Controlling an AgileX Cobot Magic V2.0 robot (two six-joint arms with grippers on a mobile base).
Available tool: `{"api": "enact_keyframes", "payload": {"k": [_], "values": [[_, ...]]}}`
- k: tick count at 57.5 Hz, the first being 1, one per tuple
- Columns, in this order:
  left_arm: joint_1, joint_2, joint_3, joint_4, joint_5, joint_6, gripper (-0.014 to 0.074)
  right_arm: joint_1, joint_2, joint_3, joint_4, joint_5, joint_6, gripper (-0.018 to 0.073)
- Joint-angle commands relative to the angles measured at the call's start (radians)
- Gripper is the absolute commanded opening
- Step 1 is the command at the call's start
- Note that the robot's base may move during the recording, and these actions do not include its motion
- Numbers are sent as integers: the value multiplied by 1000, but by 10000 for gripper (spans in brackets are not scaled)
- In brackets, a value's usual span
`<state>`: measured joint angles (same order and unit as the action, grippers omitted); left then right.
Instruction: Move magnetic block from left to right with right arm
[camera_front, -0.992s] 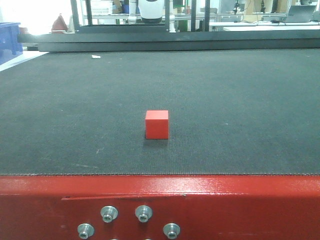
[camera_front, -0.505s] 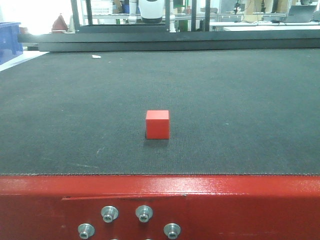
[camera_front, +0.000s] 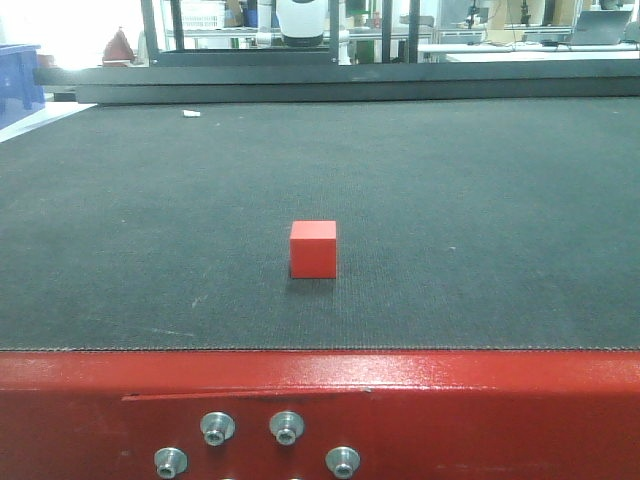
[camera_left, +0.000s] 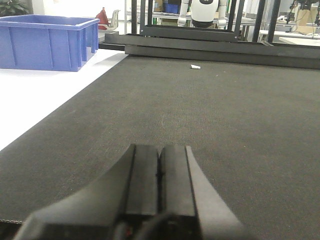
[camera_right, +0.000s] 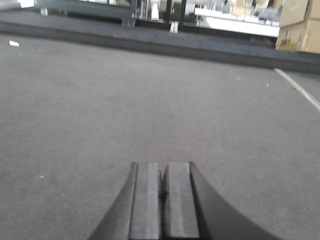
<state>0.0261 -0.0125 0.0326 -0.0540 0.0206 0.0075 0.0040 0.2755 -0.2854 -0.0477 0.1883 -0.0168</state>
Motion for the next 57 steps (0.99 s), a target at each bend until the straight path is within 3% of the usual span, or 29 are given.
{"api": "enact_keyframes", "payload": {"k": [1,11,19,28,35,41,50,57], "values": [[-7,-13,8,-3,-81,-7,-126,-2,101,-82,-46,-60,-5,57],[-7,-13,8,-3,-81,-7,-126,-1,268,-152,-121,-66,17,57],[-7,-13,8,-3,-81,-7,-126,15,414,-210,-124,-54,157,57],[-7,-13,8,-3,-81,-7,-126,87,578,-301,-129,89,325,58],[-7,-13,8,-3,-81,-7,-126,161,718,-392,-129,223,376,83],[-7,-13,8,-3,-81,-7,-126,232,827,-486,-126,324,384,232],[-7,-13,8,-3,-81,-7,-126,315,990,-644,-72,490,453,639],[-7,-13,8,-3,-81,-7,-126,369,1101,-796,-40,652,480,622]]}}
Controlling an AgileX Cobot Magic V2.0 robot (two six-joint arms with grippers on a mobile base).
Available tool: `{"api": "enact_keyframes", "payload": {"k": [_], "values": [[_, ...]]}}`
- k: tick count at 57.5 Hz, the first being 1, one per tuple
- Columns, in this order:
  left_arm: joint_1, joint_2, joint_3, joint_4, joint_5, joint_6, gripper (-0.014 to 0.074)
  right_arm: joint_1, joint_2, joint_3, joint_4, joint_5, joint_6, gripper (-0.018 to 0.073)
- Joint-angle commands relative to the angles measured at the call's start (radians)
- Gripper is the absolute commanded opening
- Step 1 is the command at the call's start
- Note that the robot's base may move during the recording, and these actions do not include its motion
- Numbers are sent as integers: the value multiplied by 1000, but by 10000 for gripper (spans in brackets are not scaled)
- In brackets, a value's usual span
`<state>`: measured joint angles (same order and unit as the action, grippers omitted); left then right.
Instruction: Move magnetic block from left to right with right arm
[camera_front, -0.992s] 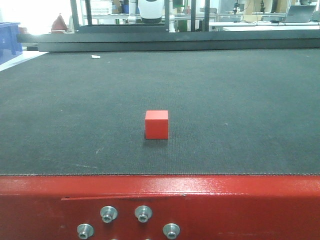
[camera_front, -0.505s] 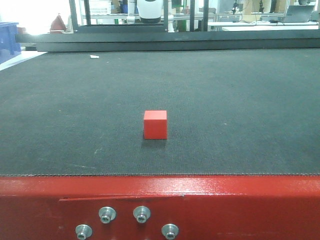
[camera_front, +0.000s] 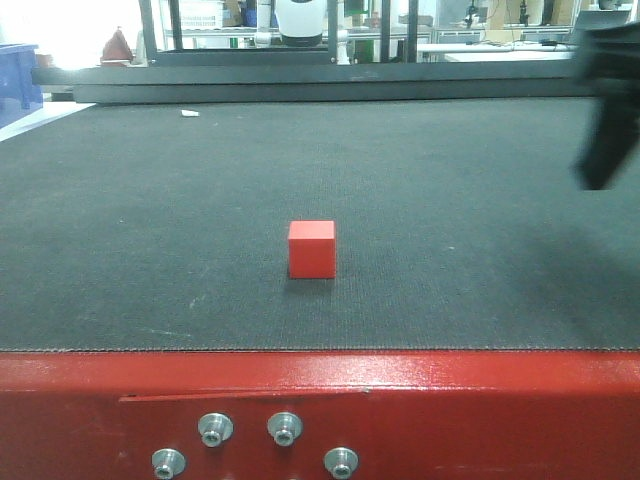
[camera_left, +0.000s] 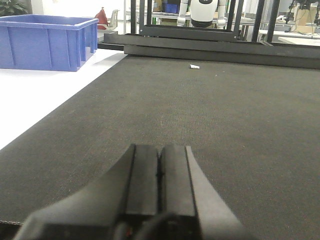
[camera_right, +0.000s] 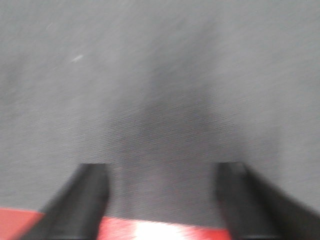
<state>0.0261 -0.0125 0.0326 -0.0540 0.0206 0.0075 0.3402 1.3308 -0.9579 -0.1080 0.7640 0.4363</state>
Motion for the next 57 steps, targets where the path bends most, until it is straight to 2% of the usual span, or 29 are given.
{"api": "enact_keyframes", "payload": {"k": [1,10,22,35,47,57], "values": [[-7,-13,8,-3,-81,-7,-126,41,59,-142,27,93,28,623],[-7,-13,8,-3,-81,-7,-126,103,206,-329,80,220,38,623],[-7,-13,8,-3,-81,-7,-126,177,379,-553,82,332,134,623],[-7,-13,8,-3,-81,-7,-126,245,550,-777,108,456,138,623],[-7,-13,8,-3,-81,-7,-126,281,674,-938,143,494,150,623],[-7,-13,8,-3,-81,-7,-126,292,730,-994,143,499,189,623]]}}
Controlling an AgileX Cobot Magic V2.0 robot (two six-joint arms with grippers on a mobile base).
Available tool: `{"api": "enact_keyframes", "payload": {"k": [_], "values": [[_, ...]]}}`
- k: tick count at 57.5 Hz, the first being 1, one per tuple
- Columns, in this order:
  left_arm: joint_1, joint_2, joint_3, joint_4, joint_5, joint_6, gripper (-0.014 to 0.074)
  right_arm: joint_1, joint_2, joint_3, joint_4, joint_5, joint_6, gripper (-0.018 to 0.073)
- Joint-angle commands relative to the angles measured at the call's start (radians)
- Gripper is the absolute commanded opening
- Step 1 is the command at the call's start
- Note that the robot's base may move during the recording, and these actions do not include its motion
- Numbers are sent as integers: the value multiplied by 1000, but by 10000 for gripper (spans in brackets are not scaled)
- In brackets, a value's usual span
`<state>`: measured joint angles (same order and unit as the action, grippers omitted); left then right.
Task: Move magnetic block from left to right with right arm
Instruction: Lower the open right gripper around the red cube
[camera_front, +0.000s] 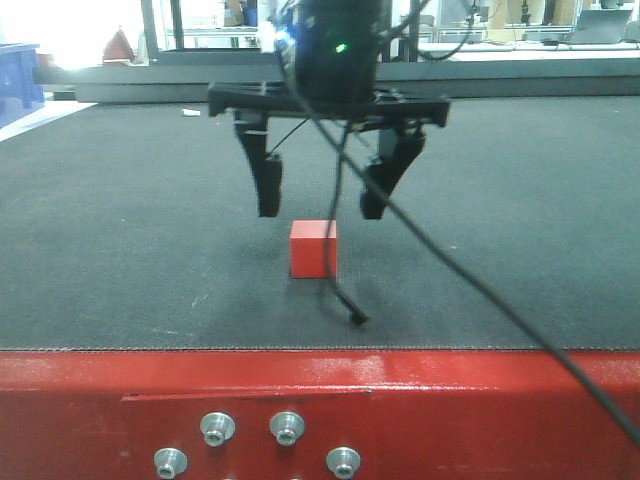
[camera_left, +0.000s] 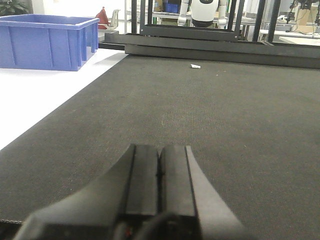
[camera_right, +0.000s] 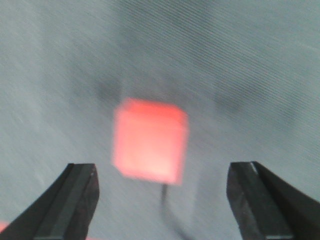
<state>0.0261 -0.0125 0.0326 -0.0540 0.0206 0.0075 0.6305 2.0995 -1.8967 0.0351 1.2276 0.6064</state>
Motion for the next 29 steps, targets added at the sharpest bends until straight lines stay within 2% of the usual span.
{"api": "enact_keyframes", "payload": {"k": [1,29], "values": [[-7,-13,8,-3,-81,-7,-126,2,-35,-58,0,35,21,623],[-7,-13,8,-3,-81,-7,-126,2,35,-58,-8,44,35,623]]}}
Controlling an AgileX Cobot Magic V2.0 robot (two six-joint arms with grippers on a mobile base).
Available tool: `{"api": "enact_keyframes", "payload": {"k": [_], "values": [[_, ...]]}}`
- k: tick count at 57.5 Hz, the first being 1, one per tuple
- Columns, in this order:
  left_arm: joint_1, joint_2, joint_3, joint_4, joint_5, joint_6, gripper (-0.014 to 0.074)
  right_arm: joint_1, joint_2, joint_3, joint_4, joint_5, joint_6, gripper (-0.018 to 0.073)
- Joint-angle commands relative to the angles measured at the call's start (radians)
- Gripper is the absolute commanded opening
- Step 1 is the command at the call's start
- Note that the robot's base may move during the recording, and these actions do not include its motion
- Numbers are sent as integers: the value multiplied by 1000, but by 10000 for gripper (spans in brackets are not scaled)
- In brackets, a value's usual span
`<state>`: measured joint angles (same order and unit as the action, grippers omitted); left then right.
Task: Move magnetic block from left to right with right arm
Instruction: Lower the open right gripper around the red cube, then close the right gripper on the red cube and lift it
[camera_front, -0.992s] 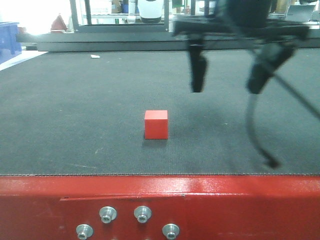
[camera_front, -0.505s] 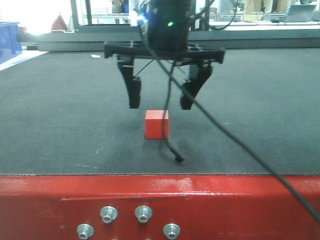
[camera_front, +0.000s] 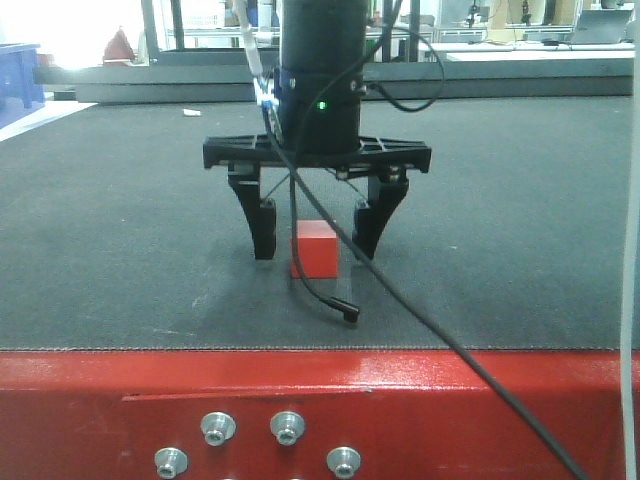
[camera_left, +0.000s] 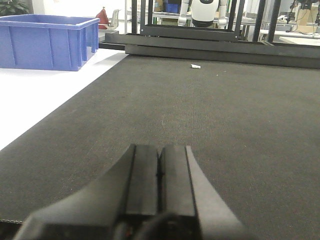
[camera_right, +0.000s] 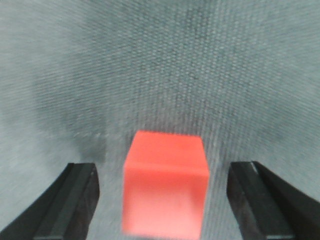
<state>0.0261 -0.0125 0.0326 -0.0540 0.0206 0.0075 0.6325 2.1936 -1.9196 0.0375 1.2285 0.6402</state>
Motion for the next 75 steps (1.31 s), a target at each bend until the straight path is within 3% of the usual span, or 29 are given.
{"api": "enact_keyframes", "payload": {"k": [1,11,20,25,39,54,75], "values": [[-7,-13,8,-3,-81,-7,-126,1,-59,-35,-11,43,1,623],[-7,-13,8,-3,-81,-7,-126,1,-59,-35,-11,43,1,589],[-7,-13,8,-3,-81,-7,-126,1,-59,-35,-13,32,3,364],[-7,-13,8,-3,-81,-7,-126,1,-64,-35,-13,30,3,300],[-7,-13,8,-3,-81,-7,-126,1,-113,-35,-25,42,-1,296],[-7,-13,8,-3,-81,-7,-126,-17,-202,-2,-85,37,-119,296],[-7,-13,8,-3,-81,-7,-126,-168,-466,335,-72,-211,-331,296]]}}
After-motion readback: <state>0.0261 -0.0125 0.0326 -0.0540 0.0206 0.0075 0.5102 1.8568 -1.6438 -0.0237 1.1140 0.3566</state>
